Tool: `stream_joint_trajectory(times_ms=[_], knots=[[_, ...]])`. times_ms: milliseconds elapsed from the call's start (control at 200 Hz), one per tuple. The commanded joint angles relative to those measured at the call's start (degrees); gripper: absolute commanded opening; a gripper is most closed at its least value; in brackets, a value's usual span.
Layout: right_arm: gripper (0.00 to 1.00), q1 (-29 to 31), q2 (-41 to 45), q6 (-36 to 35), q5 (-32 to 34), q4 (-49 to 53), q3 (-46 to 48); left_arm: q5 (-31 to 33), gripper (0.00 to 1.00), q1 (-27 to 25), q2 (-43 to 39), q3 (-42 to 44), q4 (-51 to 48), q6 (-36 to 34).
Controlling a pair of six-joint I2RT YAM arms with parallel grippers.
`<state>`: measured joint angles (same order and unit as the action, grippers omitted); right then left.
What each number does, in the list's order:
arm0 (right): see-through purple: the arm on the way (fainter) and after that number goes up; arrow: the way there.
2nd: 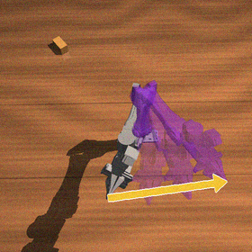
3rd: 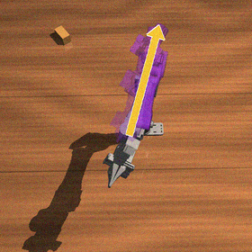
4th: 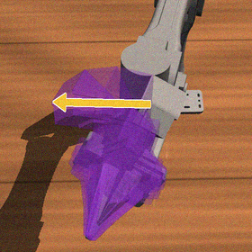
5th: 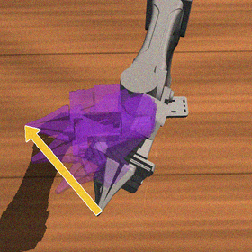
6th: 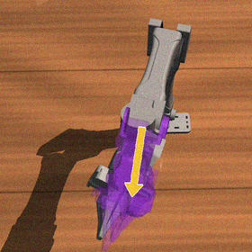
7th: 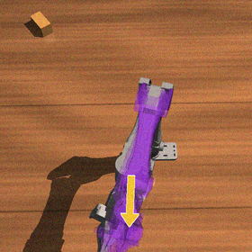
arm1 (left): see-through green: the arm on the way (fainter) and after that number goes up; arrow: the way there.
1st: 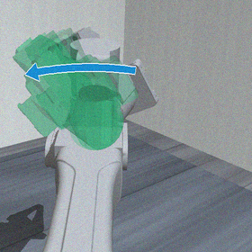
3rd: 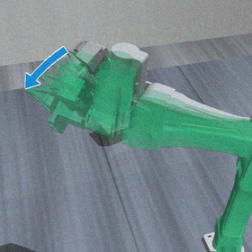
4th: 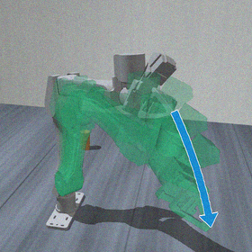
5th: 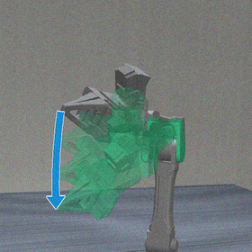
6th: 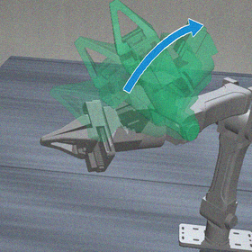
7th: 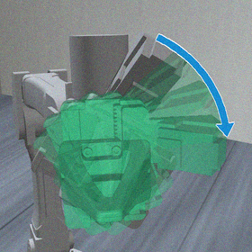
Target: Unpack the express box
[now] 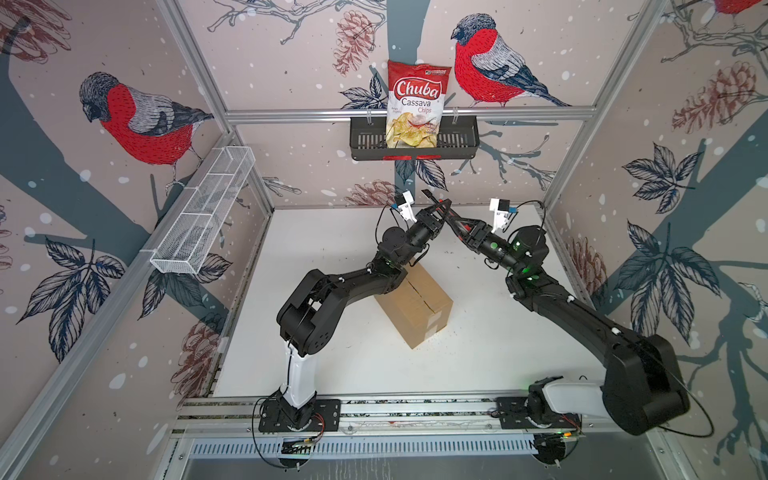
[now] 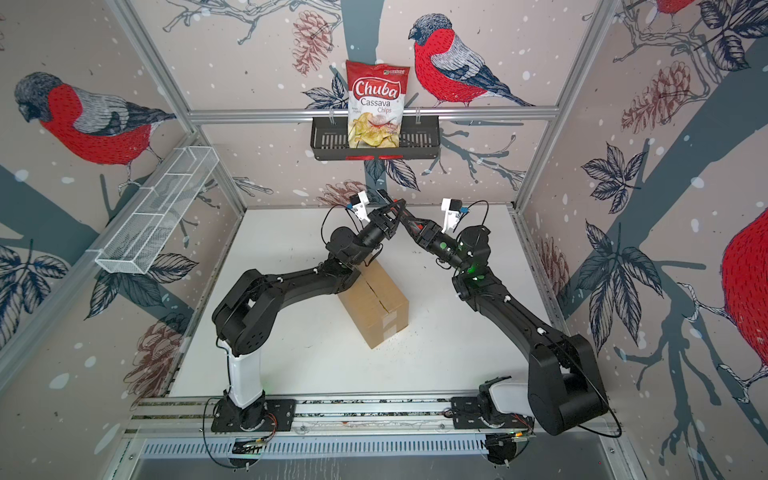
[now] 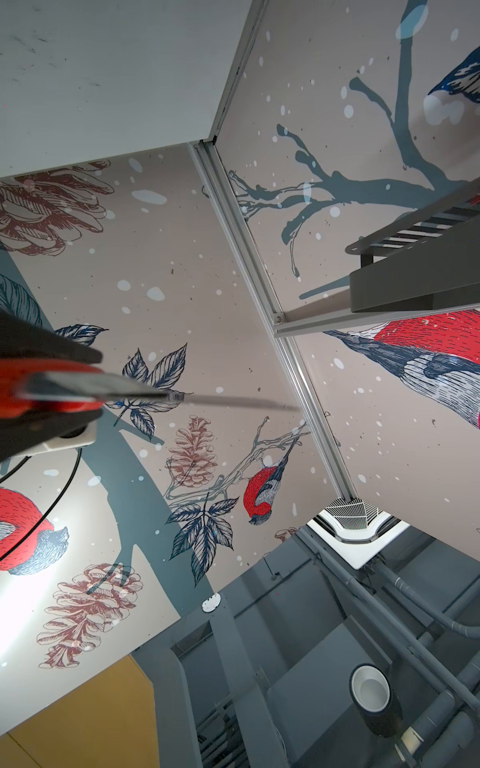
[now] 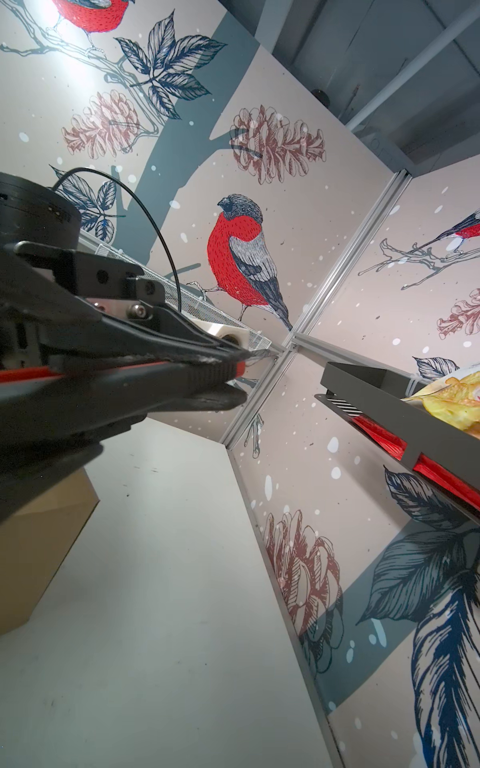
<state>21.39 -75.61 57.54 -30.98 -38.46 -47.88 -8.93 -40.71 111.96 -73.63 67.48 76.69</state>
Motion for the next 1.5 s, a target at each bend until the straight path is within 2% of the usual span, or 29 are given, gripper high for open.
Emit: stream_joint_trajectory(times_ms=[0,585,916,1496], knots=[[0.41,0.06,0.42,1.00,-0.12,-4.08,-0.36,-1.59,0.00,-0.51,-0.25,0.56,0.66,-0.60],[0.43,0.95,0.60,1.09,-0.68,-3.99,1.15,0.17,0.00,1.16,-0.43,-2.36,2.09,0.40],[0.42,0.95,-0.88,1.68,-0.96,-4.39,-0.92,1.34,0.00,-1.30,1.22,-2.06,4.04,2.32],[0.30,0.52,-0.41,2.43,0.37,-5.04,-1.02,1.24,0.00,-3.67,2.12,-1.87,4.95,3.29]])
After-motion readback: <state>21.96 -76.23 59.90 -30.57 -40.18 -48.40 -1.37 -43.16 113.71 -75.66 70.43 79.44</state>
